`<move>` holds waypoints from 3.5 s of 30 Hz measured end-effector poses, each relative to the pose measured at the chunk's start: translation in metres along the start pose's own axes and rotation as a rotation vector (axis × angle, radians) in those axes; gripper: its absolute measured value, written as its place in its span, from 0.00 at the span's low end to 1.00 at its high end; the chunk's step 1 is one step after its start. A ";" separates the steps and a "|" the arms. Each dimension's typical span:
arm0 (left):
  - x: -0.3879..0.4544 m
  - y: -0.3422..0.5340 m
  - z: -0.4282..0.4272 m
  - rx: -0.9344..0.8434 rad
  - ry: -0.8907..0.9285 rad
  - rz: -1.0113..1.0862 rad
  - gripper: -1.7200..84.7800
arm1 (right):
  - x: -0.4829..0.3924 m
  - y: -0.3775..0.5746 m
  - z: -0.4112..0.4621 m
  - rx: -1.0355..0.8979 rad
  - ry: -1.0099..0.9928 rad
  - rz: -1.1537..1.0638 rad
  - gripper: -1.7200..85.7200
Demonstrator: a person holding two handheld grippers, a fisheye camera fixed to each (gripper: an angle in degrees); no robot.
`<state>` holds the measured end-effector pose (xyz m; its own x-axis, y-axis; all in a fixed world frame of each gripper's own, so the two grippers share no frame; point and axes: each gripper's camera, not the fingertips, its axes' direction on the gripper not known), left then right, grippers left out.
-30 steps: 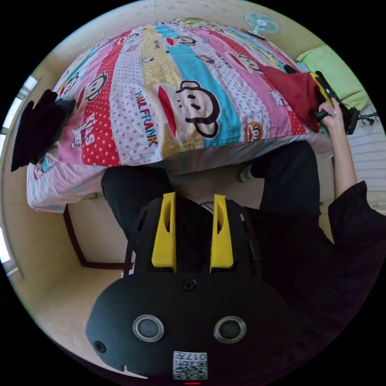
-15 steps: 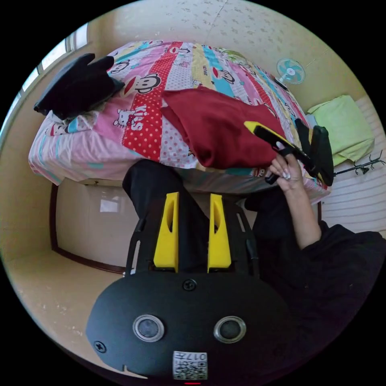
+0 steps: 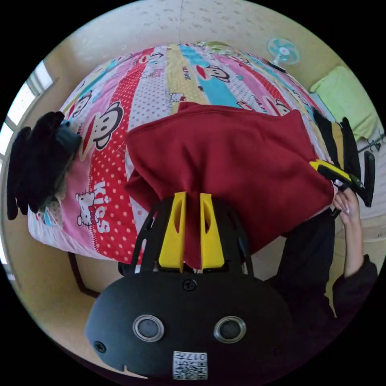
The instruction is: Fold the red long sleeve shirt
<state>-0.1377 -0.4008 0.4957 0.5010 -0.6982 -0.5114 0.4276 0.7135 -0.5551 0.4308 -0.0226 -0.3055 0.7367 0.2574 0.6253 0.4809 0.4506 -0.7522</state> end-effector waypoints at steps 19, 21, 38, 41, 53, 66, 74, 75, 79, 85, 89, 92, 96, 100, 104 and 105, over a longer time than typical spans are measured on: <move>-0.150 -0.043 -0.102 0.052 0.370 -0.037 0.13 | 0.093 -0.083 -0.100 0.189 -0.070 0.142 0.11; -0.156 -0.080 -0.089 0.054 0.321 -0.086 0.14 | 0.100 -0.145 -0.062 0.116 0.037 0.135 0.12; -0.156 0.000 -0.014 0.001 0.530 -0.250 0.07 | 0.097 -0.143 0.044 -0.332 -0.026 0.230 0.12; -0.153 0.030 -0.024 0.060 0.529 -0.252 0.07 | 0.114 -0.126 0.037 -0.156 -0.100 0.342 0.15; -0.144 0.112 -0.048 0.164 0.571 -0.234 0.05 | -0.005 -0.108 0.103 -0.224 0.390 -0.063 0.06; -0.159 0.228 -0.188 0.625 0.858 -0.164 0.03 | -0.196 -0.004 0.011 0.349 0.769 -0.180 0.04; -0.187 0.284 -0.238 0.858 0.872 -0.153 0.03 | -0.245 0.032 -0.025 0.531 0.897 -0.208 0.04; -0.188 0.284 -0.236 0.855 0.878 -0.159 0.03 | -0.250 0.036 -0.025 0.543 0.895 -0.215 0.04; -0.177 0.297 -0.232 0.844 0.834 -0.157 0.03 | -0.269 0.046 -0.020 0.539 0.887 -0.246 0.04; -0.152 0.354 -0.256 1.005 0.882 0.019 0.03 | -0.305 0.099 -0.045 0.749 0.919 -0.194 0.04; -0.147 0.383 -0.263 1.087 0.800 0.013 0.03 | -0.295 0.122 -0.070 0.883 0.813 -0.124 0.05; -0.146 0.335 -0.251 0.977 0.754 -0.007 0.02 | -0.269 0.087 -0.062 0.849 0.778 -0.065 0.05; -0.108 0.338 -0.283 1.051 0.662 0.141 0.02 | -0.293 0.122 -0.106 1.071 0.605 -0.045 0.05; -0.083 0.397 -0.306 1.258 0.617 0.154 0.02 | -0.322 0.182 -0.130 1.280 0.655 -0.053 0.05; -0.063 0.418 -0.316 1.380 0.462 0.054 0.02 | -0.317 0.198 -0.154 1.256 0.467 -0.128 0.05; -0.060 0.411 -0.319 1.375 0.418 0.044 0.02 | -0.312 0.180 -0.156 1.191 0.454 -0.160 0.05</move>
<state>-0.2321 -0.0848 0.0886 0.3821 -0.4685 -0.7966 0.9127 0.0563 0.4047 0.3616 -0.1554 -0.6685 0.9187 -0.0771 0.3874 0.0325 0.9922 0.1203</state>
